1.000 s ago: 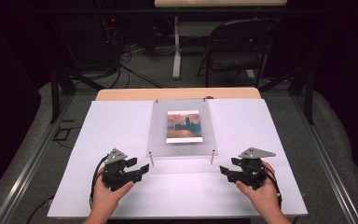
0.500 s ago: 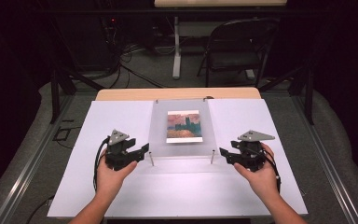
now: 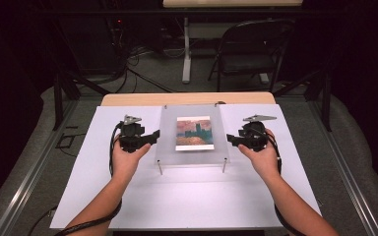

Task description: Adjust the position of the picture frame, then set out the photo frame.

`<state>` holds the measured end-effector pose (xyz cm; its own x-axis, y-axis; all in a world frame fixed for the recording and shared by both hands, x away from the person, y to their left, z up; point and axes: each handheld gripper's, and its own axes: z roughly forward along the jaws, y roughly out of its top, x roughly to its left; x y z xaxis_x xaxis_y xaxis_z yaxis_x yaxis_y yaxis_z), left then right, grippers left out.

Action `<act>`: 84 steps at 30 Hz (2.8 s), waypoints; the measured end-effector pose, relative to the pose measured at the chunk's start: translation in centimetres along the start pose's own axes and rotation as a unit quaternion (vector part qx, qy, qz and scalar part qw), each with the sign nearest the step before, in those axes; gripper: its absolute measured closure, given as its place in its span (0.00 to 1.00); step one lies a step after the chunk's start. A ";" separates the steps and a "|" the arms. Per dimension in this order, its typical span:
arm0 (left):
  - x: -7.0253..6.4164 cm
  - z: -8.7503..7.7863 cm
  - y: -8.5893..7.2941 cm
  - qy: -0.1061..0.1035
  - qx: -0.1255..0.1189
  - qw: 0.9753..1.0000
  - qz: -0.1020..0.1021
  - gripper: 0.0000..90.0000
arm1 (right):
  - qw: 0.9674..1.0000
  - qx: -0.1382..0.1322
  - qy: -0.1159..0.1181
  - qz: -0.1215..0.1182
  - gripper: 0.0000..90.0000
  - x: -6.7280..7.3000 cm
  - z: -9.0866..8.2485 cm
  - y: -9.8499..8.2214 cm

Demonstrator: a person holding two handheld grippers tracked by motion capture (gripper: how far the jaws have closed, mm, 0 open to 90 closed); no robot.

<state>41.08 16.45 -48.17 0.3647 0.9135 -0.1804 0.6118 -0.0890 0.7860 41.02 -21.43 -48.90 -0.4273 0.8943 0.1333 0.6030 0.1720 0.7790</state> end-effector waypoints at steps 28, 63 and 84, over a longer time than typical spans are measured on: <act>1.6 6.9 1.9 0.024 0.043 0.998 -0.041 0.40 | 0.999 0.018 -0.017 0.030 0.45 -2.1 6.2 2.5; 0.7 9.7 1.9 -0.011 0.103 0.993 -0.052 0.37 | 0.996 0.048 0.035 0.059 0.41 -0.5 9.0 3.3; 0.9 10.0 1.5 -0.027 0.110 0.990 -0.081 0.30 | 0.992 0.070 0.049 0.096 0.36 -1.2 9.8 2.6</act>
<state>49.34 13.19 -53.03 0.2827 0.9005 -0.3303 0.8016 -0.0326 0.5970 49.68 -18.06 -53.07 -0.3556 0.8724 0.3354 0.7647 0.0652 0.6411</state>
